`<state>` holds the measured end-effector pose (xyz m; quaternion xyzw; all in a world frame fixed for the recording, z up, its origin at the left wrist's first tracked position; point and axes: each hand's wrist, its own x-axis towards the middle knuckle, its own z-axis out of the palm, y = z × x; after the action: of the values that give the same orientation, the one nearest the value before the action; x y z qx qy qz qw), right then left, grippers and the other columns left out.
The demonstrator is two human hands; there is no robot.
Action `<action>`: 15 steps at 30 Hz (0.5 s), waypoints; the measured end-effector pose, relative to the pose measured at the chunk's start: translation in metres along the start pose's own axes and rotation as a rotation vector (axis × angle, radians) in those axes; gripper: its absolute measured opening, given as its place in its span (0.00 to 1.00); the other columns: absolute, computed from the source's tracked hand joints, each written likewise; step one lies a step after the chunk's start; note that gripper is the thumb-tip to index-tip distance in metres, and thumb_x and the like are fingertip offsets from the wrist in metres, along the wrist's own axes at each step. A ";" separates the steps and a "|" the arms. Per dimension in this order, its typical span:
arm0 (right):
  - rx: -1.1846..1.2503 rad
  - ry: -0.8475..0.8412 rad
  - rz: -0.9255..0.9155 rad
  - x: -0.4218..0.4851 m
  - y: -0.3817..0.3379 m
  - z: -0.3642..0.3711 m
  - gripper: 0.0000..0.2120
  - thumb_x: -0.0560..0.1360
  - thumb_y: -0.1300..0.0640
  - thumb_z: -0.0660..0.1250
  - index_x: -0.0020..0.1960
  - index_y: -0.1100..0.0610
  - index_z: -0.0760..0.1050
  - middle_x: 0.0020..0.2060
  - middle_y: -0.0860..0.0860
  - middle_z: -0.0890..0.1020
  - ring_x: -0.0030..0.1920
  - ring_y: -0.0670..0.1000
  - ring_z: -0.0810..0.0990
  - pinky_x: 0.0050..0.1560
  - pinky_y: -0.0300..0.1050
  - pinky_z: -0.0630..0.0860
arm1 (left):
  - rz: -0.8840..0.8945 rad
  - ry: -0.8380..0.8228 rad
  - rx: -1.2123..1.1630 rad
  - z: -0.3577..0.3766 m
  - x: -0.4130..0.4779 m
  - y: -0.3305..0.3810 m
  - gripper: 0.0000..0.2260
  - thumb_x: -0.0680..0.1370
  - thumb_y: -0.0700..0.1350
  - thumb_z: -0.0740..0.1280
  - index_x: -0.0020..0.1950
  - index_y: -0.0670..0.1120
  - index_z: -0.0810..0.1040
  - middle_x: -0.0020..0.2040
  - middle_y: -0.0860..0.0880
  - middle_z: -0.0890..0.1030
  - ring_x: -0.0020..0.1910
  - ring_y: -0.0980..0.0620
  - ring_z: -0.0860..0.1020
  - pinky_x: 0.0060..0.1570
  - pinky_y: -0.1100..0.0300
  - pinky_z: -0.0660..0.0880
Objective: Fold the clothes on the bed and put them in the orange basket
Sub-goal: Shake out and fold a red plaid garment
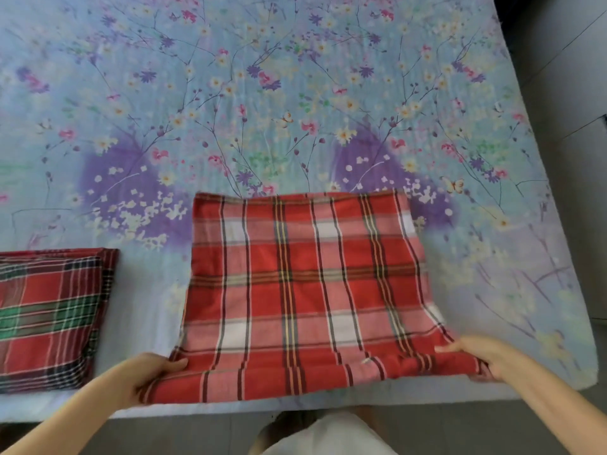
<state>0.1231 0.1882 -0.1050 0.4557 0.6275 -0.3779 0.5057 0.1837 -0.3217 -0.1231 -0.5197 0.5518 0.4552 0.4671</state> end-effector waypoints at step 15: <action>0.754 0.091 -0.319 0.031 -0.165 0.009 0.12 0.81 0.57 0.56 0.43 0.63 0.69 0.32 0.66 0.78 0.23 0.57 0.80 0.22 0.48 0.77 | 0.315 0.135 -0.877 0.002 0.035 0.152 0.18 0.82 0.41 0.53 0.71 0.39 0.61 0.62 0.39 0.72 0.55 0.44 0.77 0.62 0.56 0.72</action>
<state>-0.0345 0.1365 -0.1347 0.5224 0.5295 -0.6345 0.2099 0.0315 -0.3181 -0.1550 -0.6062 0.4089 0.6759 0.0918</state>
